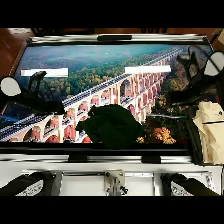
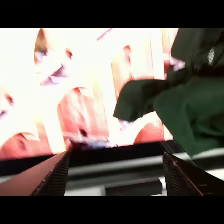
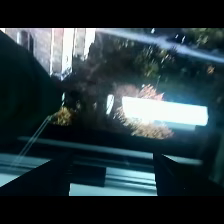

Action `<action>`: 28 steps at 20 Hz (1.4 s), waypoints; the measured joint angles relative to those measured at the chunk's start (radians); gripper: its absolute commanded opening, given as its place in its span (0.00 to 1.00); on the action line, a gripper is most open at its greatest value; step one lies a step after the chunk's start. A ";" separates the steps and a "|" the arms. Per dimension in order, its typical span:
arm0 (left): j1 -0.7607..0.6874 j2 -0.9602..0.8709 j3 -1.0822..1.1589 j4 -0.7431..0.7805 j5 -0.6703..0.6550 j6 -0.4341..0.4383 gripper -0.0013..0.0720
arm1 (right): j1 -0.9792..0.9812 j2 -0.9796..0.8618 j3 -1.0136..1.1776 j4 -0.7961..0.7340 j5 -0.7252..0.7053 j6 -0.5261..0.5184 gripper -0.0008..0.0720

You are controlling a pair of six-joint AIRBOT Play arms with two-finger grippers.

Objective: Fold the shirts.

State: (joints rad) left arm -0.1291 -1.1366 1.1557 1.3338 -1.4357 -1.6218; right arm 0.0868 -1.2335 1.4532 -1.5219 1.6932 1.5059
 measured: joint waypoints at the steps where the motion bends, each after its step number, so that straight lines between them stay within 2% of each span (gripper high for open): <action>1: 0.058 0.002 -0.074 -0.071 0.008 0.029 0.99 | -0.039 -0.006 -0.066 0.059 -0.002 -0.009 0.86; 5: 0.114 -0.002 -0.343 -0.344 0.161 0.114 0.98 | -0.167 -0.017 -0.293 0.253 -0.061 -0.031 0.86; 10: 0.017 -0.068 -0.466 -0.566 0.340 0.179 0.97 | -0.216 -0.021 -0.454 0.344 -0.169 -0.037 0.86; 14: -0.055 -0.115 -0.487 -0.626 0.408 0.192 0.14 | -0.224 -0.021 -0.520 0.377 -0.243 -0.036 0.86; 15: -0.063 -0.120 -0.489 -0.636 0.428 0.195 0.08 | -0.224 -0.021 -0.535 0.390 -0.259 -0.036 0.86; 21: -0.084 -0.132 -0.493 -0.657 0.469 0.204 0.06 | -0.217 -0.035 -0.635 0.512 -0.367 -0.074 0.86; 25: -0.087 -0.127 -0.494 -0.659 0.473 0.216 0.06 | -0.138 -0.088 -0.657 0.564 -0.448 -0.094 0.86; 26: -0.087 -0.125 -0.494 -0.661 0.473 0.220 0.06 | -0.111 -0.105 -0.660 0.574 -0.472 -0.093 0.75; 27: -0.087 -0.123 -0.493 -0.661 0.472 0.224 0.06 | -0.087 -0.117 -0.661 0.580 -0.491 -0.094 0.36; 28: -0.087 -0.122 -0.488 -0.661 0.471 0.235 0.06 | -0.064 -0.127 -0.663 0.582 -0.508 -0.097 0.11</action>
State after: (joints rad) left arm -0.2157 -1.2583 0.6678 0.6731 -0.9646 -1.3872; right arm 0.0227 -1.3605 0.7906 -0.9401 1.1851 1.4090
